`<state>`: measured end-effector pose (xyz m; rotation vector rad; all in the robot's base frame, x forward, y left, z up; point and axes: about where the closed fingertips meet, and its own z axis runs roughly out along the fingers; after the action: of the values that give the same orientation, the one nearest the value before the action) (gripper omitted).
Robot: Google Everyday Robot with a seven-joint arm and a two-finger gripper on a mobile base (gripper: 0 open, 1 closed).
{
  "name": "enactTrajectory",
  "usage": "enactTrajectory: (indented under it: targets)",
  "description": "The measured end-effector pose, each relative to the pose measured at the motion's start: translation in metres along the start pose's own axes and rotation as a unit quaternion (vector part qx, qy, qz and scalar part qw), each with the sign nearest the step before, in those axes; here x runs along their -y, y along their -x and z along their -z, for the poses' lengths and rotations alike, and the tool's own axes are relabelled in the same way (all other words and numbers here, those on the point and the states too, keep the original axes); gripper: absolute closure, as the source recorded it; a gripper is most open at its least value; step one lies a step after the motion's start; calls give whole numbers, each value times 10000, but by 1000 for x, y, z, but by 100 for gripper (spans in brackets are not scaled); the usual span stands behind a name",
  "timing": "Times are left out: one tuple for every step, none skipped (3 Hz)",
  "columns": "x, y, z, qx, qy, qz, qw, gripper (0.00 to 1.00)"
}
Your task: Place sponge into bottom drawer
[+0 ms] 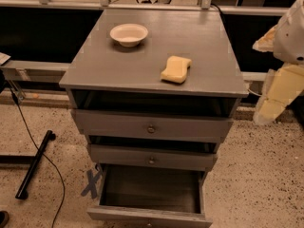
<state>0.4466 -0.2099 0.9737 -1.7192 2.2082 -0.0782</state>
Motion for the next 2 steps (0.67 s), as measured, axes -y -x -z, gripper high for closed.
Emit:
enactTrajectory:
  targets:
    - [23, 37, -26, 310, 52, 270, 9991, 0]
    - [60, 97, -73, 764, 207, 562, 9953, 0]
